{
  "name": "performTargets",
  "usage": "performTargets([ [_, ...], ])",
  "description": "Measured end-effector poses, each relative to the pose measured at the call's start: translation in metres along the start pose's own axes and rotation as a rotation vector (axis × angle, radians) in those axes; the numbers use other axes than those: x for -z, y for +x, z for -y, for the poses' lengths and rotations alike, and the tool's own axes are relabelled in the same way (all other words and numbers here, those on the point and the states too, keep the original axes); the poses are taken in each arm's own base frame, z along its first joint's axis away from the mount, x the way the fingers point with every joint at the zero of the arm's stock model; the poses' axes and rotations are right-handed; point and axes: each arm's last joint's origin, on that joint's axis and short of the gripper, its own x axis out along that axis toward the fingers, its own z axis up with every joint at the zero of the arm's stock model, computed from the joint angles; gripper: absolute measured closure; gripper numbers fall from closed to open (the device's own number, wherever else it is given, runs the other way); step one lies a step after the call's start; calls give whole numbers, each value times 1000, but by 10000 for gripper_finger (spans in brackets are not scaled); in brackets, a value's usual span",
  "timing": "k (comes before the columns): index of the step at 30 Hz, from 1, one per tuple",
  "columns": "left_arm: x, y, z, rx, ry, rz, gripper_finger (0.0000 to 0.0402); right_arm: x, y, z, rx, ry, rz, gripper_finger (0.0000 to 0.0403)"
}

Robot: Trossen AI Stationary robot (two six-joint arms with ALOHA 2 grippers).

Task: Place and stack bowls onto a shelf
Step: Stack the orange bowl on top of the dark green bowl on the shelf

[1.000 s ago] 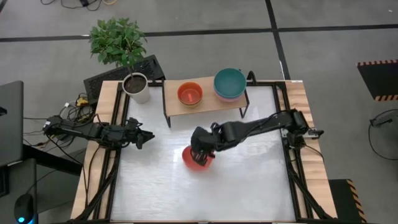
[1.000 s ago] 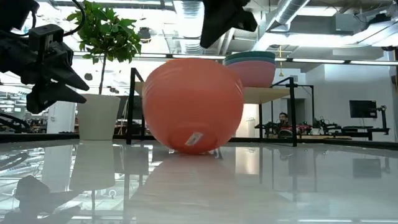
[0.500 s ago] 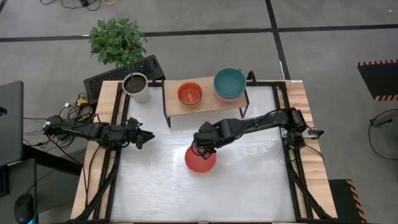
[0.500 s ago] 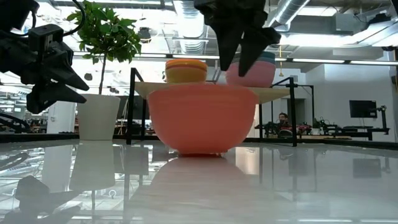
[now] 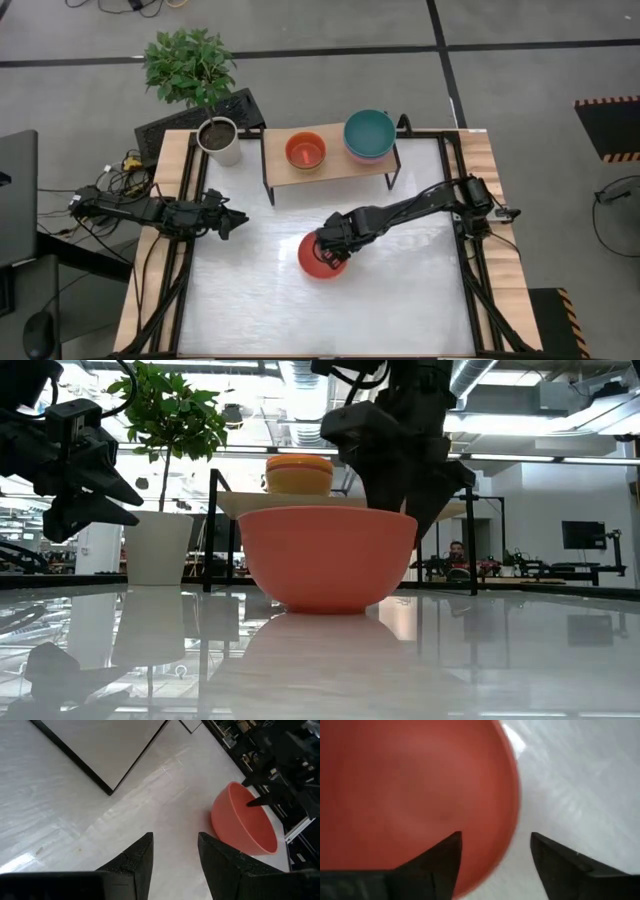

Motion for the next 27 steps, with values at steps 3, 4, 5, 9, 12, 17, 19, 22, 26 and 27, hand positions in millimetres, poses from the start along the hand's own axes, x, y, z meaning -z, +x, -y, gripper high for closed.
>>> performTargets([
  [3, 0, 0, 0, -1, 8, 1, 262, 0, 0, 1, 1, 42, -4, 220],
  [4, 0, 0, 0, -2, 11, 3, 262, -1, -1, 2, 1, 45, -8, 256],
  [5, 0, 0, 0, -6, 15, 8, 262, -2, -1, 3, -1, 46, -10, 297],
  [9, -1, 0, 0, -18, 9, 25, 262, -8, -1, 6, -23, 42, -31, 377],
  [12, -1, 0, 0, -18, 6, 25, 262, -12, -8, 9, -41, 55, -51, 377],
  [17, -1, 0, 0, -18, 6, 26, 262, -23, -76, 19, -151, 26, 38, 377],
  [19, -1, 0, 0, -18, 5, 26, 262, -27, -108, 35, -161, 35, 90, 377],
  [22, -1, 0, 0, -19, -5, 27, 262, -34, -155, 70, -149, 110, 203, 377],
  [26, -1, 0, 0, -19, -14, 29, 262, -39, -207, 132, -105, 264, 340, 377],
  [27, -1, 0, 0, -19, -22, 29, 262, -40, -216, 146, -101, 307, 374, 377],
])
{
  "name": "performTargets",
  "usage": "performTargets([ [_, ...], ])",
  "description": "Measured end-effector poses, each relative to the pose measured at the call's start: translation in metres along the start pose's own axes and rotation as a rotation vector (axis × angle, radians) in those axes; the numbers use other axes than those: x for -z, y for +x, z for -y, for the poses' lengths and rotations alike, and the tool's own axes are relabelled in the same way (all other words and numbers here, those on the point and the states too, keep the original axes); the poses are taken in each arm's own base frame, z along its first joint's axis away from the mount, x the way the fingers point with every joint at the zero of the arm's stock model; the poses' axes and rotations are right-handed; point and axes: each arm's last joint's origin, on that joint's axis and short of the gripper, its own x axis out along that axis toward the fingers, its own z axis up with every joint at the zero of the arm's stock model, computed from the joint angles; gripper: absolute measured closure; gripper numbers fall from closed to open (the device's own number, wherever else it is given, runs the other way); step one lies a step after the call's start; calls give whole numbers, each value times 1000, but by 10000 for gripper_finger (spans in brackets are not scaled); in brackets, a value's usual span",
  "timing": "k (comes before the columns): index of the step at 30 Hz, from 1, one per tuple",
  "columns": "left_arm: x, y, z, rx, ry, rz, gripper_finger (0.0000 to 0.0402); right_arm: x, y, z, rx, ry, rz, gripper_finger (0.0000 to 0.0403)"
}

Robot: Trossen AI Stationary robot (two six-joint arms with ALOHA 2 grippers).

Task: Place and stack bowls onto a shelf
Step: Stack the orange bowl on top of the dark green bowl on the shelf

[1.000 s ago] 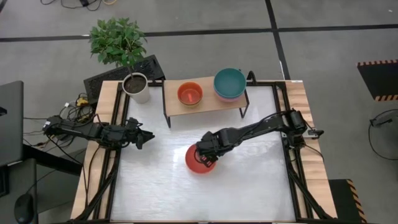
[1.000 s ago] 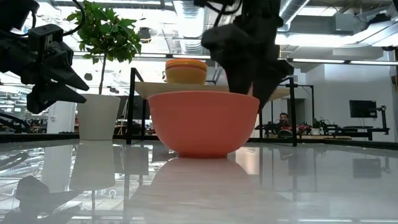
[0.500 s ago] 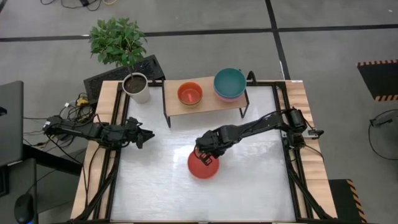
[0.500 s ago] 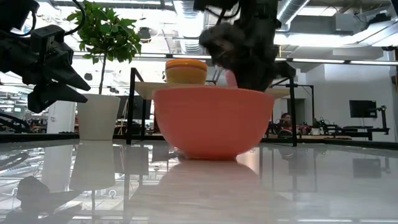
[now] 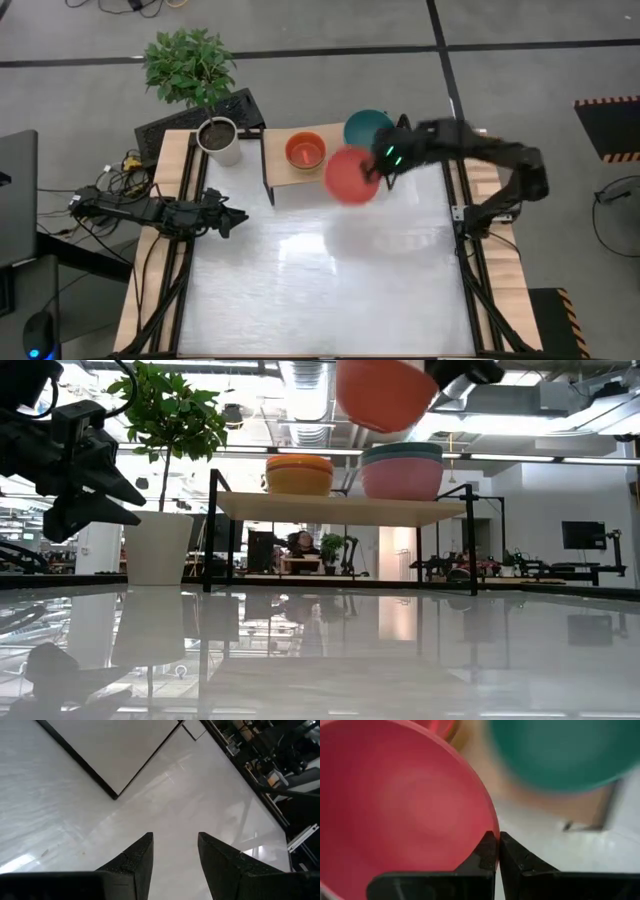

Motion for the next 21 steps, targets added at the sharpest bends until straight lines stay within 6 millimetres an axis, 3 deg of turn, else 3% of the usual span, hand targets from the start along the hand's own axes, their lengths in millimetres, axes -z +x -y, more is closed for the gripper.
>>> performTargets([
  [4, 0, 0, 0, 0, -31, 1, 262, -28, -18, 37, 31, 124, 111, 377],
  [7, 0, 0, 0, 0, -35, 1, 262, -44, -19, 58, 64, 156, 144, 377],
  [13, 0, 0, 0, -5, -64, 8, 262, -75, 4, 80, 79, 184, 104, 377],
  [21, 0, 0, 0, -7, -77, 10, 262, -86, 17, 99, 145, 182, 29, 377],
])
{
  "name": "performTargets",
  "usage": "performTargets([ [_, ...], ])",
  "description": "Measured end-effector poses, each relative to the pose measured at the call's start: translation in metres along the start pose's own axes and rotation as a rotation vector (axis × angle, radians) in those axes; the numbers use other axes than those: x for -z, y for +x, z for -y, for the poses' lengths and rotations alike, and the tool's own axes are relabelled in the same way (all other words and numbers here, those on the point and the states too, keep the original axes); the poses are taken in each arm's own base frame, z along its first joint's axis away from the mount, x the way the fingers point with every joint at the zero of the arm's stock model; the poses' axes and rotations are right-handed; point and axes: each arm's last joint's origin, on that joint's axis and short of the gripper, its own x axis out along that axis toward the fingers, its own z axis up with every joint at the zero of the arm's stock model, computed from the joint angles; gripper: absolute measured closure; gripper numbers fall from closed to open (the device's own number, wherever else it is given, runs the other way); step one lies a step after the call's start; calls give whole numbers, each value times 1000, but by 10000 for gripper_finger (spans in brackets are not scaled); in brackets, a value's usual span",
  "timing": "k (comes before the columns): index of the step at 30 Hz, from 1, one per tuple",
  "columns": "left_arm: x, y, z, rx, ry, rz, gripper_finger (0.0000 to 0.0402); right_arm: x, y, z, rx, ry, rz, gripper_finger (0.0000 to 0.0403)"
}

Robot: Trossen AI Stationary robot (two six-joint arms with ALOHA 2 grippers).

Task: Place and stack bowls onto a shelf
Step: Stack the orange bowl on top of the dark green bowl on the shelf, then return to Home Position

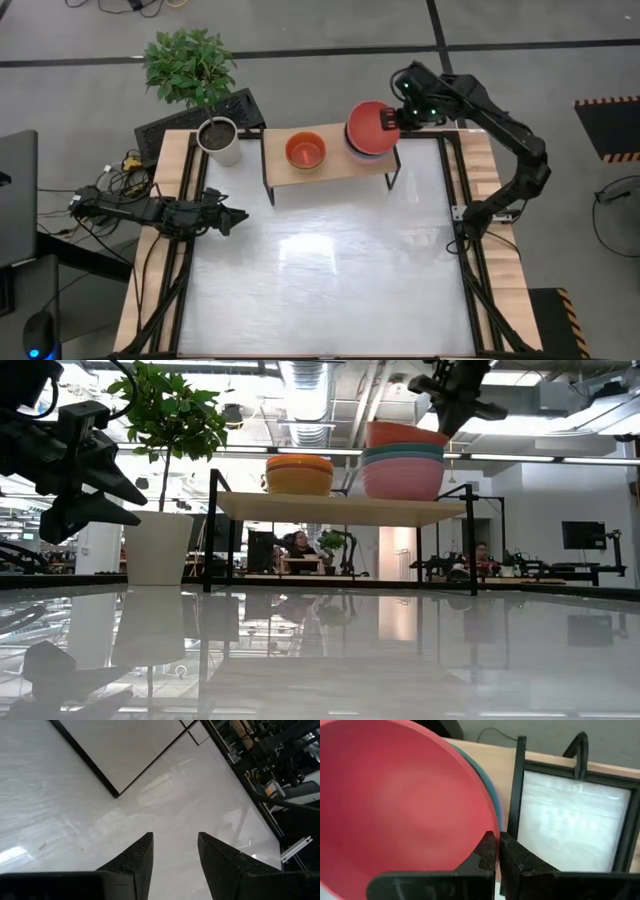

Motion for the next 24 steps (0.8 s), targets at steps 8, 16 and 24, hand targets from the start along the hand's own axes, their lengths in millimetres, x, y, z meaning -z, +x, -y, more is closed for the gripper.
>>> performTargets([
  [8, -1, 0, -1, -23, -1, 40, 262, -7, 1, 8, -14, -30, -8, 309],
  [16, -2, 0, -1, -36, -39, 67, 262, -12, -10, 10, -61, -30, 72, 194],
  [24, -10, -1, 12, 109, -112, 115, 262, -3, -109, 10, -336, -156, 434, 188],
])
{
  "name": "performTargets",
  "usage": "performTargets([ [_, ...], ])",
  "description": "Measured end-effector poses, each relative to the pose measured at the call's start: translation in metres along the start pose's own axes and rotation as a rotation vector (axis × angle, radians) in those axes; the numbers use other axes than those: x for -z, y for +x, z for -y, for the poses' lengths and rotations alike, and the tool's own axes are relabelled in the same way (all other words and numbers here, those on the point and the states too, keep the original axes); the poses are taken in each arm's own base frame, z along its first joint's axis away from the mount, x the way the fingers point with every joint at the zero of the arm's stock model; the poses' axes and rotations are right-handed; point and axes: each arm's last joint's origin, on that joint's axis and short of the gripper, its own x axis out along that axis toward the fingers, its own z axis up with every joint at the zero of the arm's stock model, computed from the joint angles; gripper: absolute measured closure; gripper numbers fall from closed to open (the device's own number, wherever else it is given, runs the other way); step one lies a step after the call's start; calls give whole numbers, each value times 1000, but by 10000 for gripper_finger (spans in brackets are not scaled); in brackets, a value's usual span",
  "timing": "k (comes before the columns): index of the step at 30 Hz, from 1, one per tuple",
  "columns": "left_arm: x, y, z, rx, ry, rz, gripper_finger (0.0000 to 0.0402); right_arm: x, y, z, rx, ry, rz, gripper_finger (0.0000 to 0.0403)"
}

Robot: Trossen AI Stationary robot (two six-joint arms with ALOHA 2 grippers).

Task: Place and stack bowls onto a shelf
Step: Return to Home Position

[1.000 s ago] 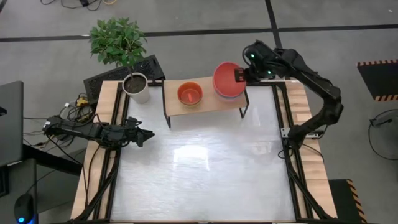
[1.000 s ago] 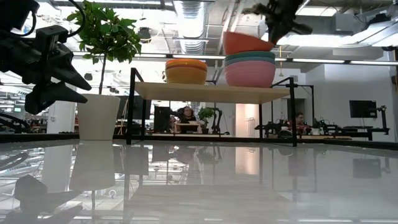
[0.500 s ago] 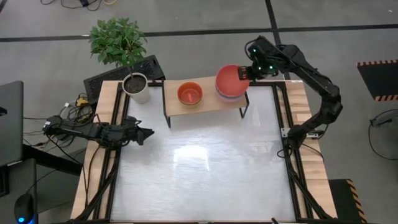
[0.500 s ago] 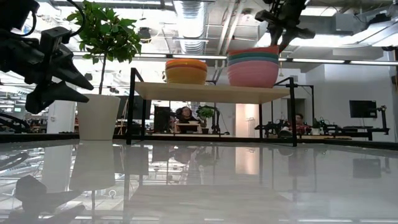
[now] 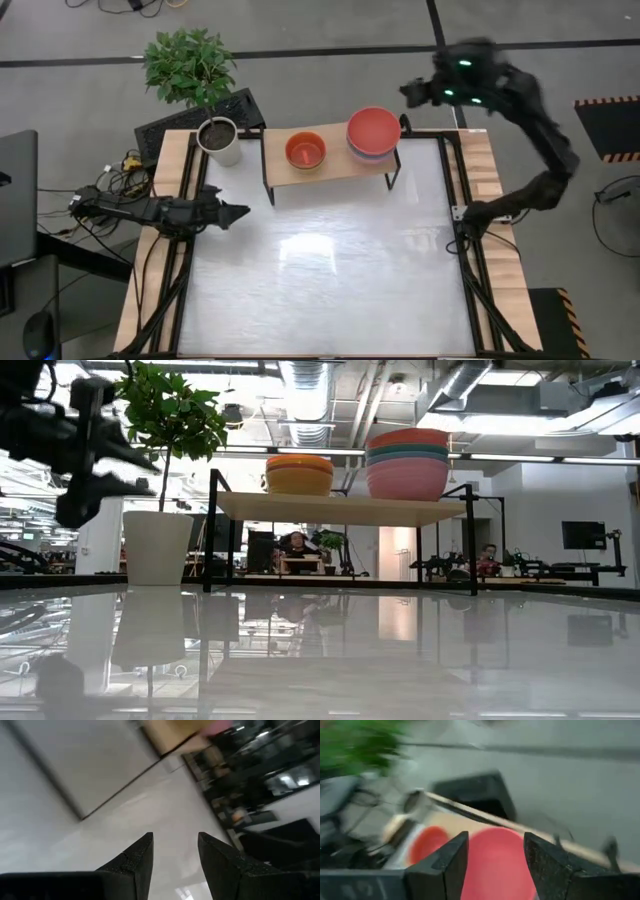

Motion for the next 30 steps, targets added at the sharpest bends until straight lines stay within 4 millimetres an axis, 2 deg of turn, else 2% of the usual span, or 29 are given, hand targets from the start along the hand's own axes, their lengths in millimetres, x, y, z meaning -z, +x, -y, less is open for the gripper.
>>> performTargets([
  [3, -5, 0, 8, 74, 39, 45, 262, 3, -51, -12, -151, -153, 91, 190],
  [6, -7, -1, 12, 111, 75, 77, 262, 17, -95, -11, -248, -232, 121, 191],
  [10, -7, -1, 10, 76, 128, 93, 262, 43, -142, 9, -246, -155, 86, 191],
  [14, -7, -1, 9, 68, 80, 98, 262, 77, -164, 43, -97, 24, -23, 191],
  [16, -7, -1, 10, 73, 85, 95, 262, 92, -167, 58, -39, 31, -26, 191],
  [18, -7, -1, 12, 102, 120, 85, 262, 105, -162, 64, -98, -35, -14, 191],
  [22, -11, -2, 20, 197, 160, 97, 262, 126, -135, 60, -426, -148, 98, 191],
  [26, -15, -5, 28, 306, 210, 123, 262, 158, -107, 61, -789, -226, 287, 191],
  [28, -17, -7, 33, 369, 254, 131, 262, 175, -90, 64, -902, -226, 354, 191],
  [30, -18, -9, 36, 425, 298, 135, 262, 197, -69, 68, -949, -207, 346, 191],
])
